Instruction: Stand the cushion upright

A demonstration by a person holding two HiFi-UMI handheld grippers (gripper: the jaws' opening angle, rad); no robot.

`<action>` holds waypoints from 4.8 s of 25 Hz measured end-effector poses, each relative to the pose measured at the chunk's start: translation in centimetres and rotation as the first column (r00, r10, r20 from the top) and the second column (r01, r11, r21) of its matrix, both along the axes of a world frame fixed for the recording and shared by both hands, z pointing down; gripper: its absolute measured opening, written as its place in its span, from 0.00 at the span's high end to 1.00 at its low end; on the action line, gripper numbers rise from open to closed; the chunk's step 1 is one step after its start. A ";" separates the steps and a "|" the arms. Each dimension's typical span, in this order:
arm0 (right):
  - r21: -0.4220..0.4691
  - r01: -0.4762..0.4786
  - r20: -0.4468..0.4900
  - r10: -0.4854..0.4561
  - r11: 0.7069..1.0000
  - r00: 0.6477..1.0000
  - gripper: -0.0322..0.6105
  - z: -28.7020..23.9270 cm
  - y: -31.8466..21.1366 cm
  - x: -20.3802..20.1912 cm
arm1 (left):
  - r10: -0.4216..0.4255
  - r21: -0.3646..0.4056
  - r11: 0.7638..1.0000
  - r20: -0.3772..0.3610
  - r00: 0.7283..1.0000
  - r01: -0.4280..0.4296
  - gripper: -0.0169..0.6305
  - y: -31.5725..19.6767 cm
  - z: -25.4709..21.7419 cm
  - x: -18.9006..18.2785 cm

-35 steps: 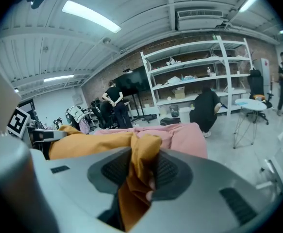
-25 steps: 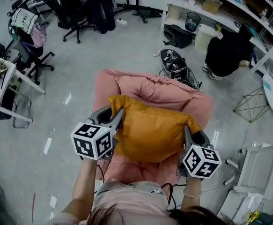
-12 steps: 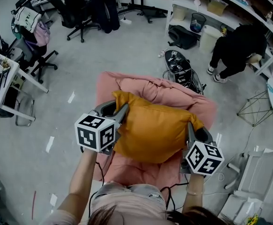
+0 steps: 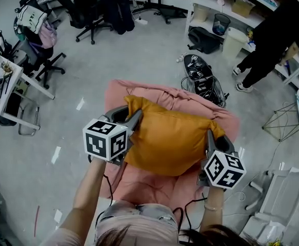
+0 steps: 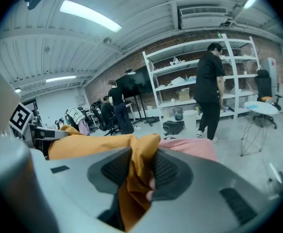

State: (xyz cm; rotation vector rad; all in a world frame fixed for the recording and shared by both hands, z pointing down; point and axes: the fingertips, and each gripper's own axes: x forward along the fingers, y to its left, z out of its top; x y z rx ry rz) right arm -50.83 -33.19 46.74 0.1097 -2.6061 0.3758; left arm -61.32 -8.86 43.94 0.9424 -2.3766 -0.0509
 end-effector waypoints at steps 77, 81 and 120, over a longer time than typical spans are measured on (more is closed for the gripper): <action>0.136 -0.029 0.121 0.012 0.990 0.993 0.54 -4.6 9.0 9.9 | -0.084 0.089 0.992 -0.051 0.995 0.089 0.61 12.4 -0.7 9.8; 0.127 -0.032 0.119 0.017 0.991 0.993 0.54 -4.5 11.4 12.3 | -0.086 0.105 0.991 -0.025 0.996 0.088 0.64 13.9 -1.6 12.2; 0.245 -0.060 0.263 -0.007 0.968 0.965 0.85 -10.5 30.7 40.2 | -0.131 0.249 0.960 -0.010 0.991 0.129 0.82 30.8 -3.3 42.3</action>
